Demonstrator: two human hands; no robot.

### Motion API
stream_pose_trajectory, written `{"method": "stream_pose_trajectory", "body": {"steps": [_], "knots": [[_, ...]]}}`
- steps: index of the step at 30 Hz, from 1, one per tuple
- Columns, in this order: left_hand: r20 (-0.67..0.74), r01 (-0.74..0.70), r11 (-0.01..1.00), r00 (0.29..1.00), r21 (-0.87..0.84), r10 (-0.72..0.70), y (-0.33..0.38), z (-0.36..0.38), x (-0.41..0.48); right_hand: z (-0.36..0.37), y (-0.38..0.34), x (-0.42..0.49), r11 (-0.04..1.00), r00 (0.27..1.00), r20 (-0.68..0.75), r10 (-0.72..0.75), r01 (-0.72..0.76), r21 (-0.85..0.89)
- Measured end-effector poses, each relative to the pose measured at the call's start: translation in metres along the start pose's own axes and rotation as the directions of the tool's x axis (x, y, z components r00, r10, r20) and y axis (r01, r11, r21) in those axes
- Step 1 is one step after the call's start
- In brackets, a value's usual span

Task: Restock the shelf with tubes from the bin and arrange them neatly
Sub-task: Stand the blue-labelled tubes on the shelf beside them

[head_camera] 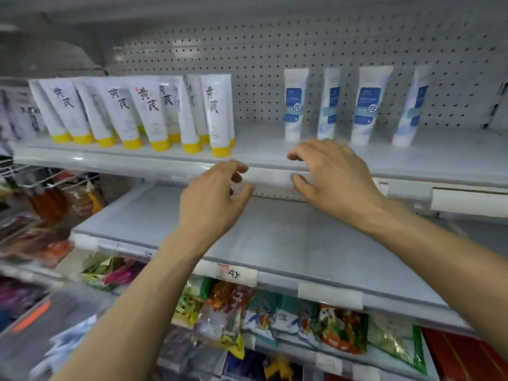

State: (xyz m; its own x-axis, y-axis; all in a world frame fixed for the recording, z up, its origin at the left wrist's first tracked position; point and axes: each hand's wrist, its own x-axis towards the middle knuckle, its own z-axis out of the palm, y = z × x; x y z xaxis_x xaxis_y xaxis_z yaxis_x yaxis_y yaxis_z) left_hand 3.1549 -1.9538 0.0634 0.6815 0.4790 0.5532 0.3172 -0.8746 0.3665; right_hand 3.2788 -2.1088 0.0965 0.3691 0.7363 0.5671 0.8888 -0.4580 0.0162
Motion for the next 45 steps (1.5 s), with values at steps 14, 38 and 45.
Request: {"method": "stream_pose_trajectory", "body": {"steps": [14,38,45], "knots": [[0.286,0.446,0.867,0.82,0.222,-0.495,-0.357,-0.11,-0.14,0.2,-0.325,0.049,0.929,0.873,0.43,-0.229,0.064,0.364],[0.616,0.85,0.356,0.048,0.388,-0.787,-0.701,0.189,-0.262,0.699,-0.526,-0.028,0.745,0.004,0.998,0.067,-0.665,-0.047],[0.532,0.773,0.359,0.033,0.524,-0.846,-0.728,0.259,-0.294,0.754,-0.541,-0.074,0.527,-0.198,0.946,0.257,-0.792,-0.308]]}}
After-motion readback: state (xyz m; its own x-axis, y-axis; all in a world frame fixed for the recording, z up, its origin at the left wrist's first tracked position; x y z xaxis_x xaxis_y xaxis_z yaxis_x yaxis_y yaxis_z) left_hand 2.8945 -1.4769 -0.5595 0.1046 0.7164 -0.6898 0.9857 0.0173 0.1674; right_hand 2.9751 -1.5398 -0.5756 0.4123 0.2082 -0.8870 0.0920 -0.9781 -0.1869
